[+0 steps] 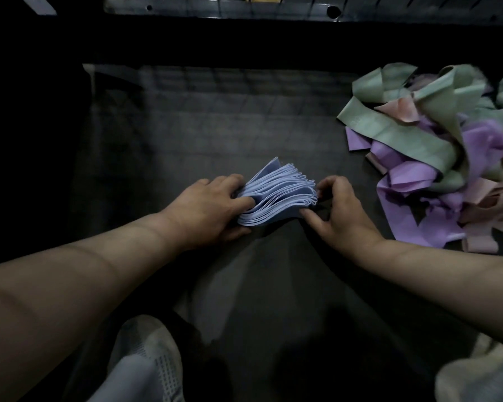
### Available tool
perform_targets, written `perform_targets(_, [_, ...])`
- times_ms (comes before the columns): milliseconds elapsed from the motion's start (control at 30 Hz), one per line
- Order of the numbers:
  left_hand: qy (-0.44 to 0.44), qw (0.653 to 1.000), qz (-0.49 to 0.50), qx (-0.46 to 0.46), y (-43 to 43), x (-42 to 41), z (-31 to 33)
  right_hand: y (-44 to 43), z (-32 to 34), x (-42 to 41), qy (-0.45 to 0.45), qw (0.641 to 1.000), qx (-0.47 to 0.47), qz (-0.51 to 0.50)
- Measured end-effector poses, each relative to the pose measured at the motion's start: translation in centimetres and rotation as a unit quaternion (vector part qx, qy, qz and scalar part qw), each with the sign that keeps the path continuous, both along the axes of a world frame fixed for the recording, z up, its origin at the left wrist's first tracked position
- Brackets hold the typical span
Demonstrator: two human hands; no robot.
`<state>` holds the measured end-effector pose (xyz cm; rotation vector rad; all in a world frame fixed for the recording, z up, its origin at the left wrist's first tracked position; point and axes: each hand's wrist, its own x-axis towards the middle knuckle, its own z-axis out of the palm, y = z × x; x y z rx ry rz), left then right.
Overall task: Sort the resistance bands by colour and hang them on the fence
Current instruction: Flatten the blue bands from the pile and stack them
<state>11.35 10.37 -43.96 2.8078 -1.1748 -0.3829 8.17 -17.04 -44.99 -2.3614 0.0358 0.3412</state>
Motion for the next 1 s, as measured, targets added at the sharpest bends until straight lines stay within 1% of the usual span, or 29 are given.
perform_targets(167, [0.001,1.000,0.010,0.007,-0.5,-0.3,-0.1,-0.2,-0.7,1.1,0.038,0.996,-0.053,0.056])
perform_targets(267, [0.010,1.000,0.015,0.008,-0.6,-0.3,-0.1,-0.5,-1.0,1.8,0.015,0.997,-0.035,0.070])
perform_targets(333, [0.016,1.000,0.018,0.000,-0.5,-0.4,0.0,-0.6,-1.2,2.2,-0.009,0.995,-0.018,0.102])
perform_targets(367, [0.017,1.000,0.021,-0.004,-0.6,-0.5,0.1,-0.6,-1.2,2.5,-0.006,0.994,-0.011,0.109])
perform_targets(433, [0.023,0.999,0.025,-0.010,-0.7,-0.5,0.1,-0.3,-0.7,3.5,0.041,0.991,-0.007,0.130])
perform_targets(500, [0.033,0.999,0.026,-0.020,-0.8,-0.4,0.2,0.0,-0.4,4.9,0.053,0.978,-0.050,0.195])
perform_targets(567, [0.049,0.998,0.023,-0.025,-0.9,-0.2,0.3,0.6,0.0,6.2,0.034,0.962,-0.090,0.254])
perform_targets(633, [0.056,0.998,0.021,-0.027,-0.9,-0.2,0.2,1.1,0.4,7.3,0.024,0.949,-0.090,0.300])
perform_targets(700, [0.057,0.998,0.026,-0.028,-1.1,-0.3,0.2,1.6,0.8,7.9,0.020,0.929,-0.089,0.359])
perform_targets(767, [0.053,0.997,0.033,-0.034,-1.2,-0.3,0.1,1.7,0.9,8.2,0.007,0.910,-0.114,0.399])
perform_targets(833, [0.052,0.997,0.042,-0.041,-1.2,-0.4,0.0,1.7,1.0,8.1,-0.014,0.904,-0.149,0.401])
perform_targets(900, [0.063,0.994,0.061,-0.065,-1.1,-0.6,-0.1,1.5,1.0,7.9,-0.030,0.904,-0.162,0.394])
perform_targets(1000, [0.081,0.983,0.103,-0.126,-0.9,-1.1,-0.1,0.9,1.0,7.0,-0.076,0.905,-0.122,0.400])
